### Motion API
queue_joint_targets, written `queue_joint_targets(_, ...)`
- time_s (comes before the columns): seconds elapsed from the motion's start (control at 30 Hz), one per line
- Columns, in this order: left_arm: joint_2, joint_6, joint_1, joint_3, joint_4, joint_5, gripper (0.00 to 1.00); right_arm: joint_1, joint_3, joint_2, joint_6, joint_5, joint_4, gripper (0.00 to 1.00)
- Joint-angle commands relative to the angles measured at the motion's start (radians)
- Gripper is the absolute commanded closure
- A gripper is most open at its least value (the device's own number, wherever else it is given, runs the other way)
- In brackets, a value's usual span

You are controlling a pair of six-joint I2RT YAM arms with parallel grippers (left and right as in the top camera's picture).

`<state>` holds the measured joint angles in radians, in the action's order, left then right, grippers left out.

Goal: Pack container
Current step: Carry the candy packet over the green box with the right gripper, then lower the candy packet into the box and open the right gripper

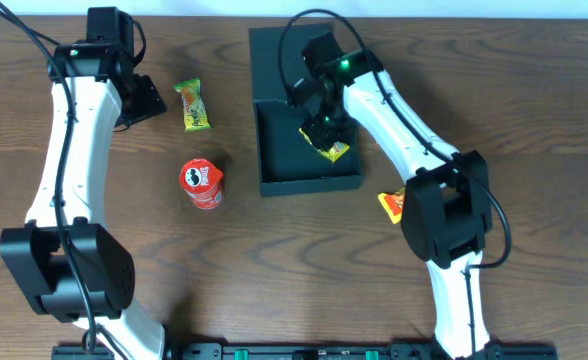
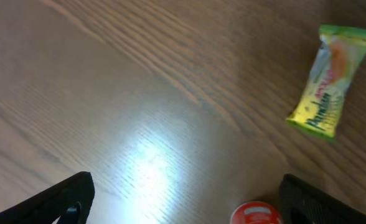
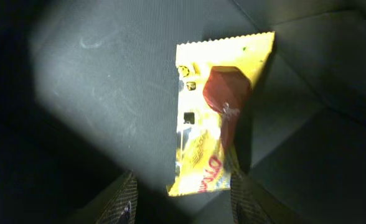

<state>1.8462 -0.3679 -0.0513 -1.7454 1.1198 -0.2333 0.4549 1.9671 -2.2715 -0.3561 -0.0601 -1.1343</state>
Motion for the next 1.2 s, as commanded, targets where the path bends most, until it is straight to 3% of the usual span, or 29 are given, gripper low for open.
queue_joint_targets(0.0,-0.003,0.004,-0.012,-0.017,0.024,-0.027,0.04,0.005,-0.051,-0.005,-0.014,-0.014,0.037,0.50)
queue_joint_targets(0.37,-0.003,0.009,-0.012,-0.018,0.064,0.021,0.05,0.012,-0.131,-0.005,0.000,-0.019,0.244,0.44)
queue_joint_targets(0.67,-0.003,0.010,-0.012,-0.018,0.100,0.021,0.05,0.015,-0.131,-0.055,0.001,0.032,0.274,0.41)
queue_joint_targets(0.9,-0.003,0.032,-0.012,-0.018,0.103,0.024,0.05,0.018,-0.131,-0.071,0.061,0.071,0.283,0.49)
queue_joint_targets(1.03,-0.003,0.032,-0.012,-0.018,0.105,0.024,0.04,0.018,-0.131,-0.074,0.138,0.074,0.294,0.55)
queue_joint_targets(1.17,-0.003,0.032,-0.012,-0.018,0.107,0.024,0.05,0.018,-0.131,-0.074,0.362,0.135,0.304,0.58)
